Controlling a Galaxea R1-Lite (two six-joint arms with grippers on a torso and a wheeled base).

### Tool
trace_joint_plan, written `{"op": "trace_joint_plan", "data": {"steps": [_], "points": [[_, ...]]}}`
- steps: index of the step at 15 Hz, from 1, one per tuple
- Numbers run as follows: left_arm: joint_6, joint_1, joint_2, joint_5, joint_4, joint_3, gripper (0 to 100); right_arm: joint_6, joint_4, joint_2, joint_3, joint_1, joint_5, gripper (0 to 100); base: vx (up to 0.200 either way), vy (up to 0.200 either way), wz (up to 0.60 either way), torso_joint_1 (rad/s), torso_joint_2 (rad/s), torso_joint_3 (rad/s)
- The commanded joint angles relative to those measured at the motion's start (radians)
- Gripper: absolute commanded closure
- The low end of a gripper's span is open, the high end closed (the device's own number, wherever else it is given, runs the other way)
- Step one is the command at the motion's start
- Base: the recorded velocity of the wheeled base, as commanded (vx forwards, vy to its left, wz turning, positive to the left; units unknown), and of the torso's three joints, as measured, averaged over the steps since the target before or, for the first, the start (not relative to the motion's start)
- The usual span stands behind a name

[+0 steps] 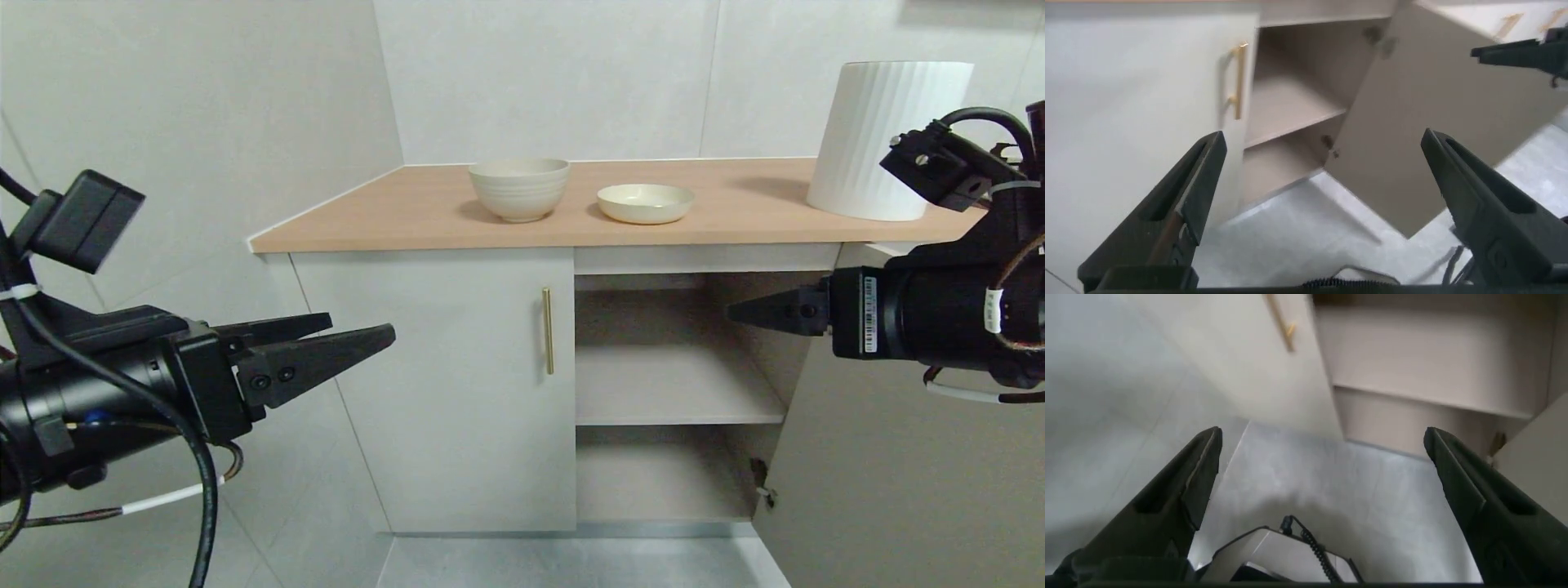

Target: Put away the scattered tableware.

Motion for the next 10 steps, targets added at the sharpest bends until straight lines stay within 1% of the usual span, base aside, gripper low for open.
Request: {"op": "trace_joint_plan", "data": {"steps": [1,7,10], "points": [[-0.001,0.001,0.010,0.000,-0.001,0.000,0,-0.003,-0.001,-0.007,0.012,0.001,0.004,0,0.200,0.000,0.00,0.012,0.00,-0.002],[-0.001,0.001,0.016,0.000,-0.003,0.000,0,-0.008,-0.002,-0.026,0.033,0.000,0.009,0,0.200,0.000,0.00,0.002,0.00,0.002],[-0.004,-0.001,0.025,-0.002,-0.007,0.000,0,-0.009,-0.005,-0.038,0.047,0.001,0.030,0,0.200,0.000,0.00,0.002,0.01,0.004]]}}
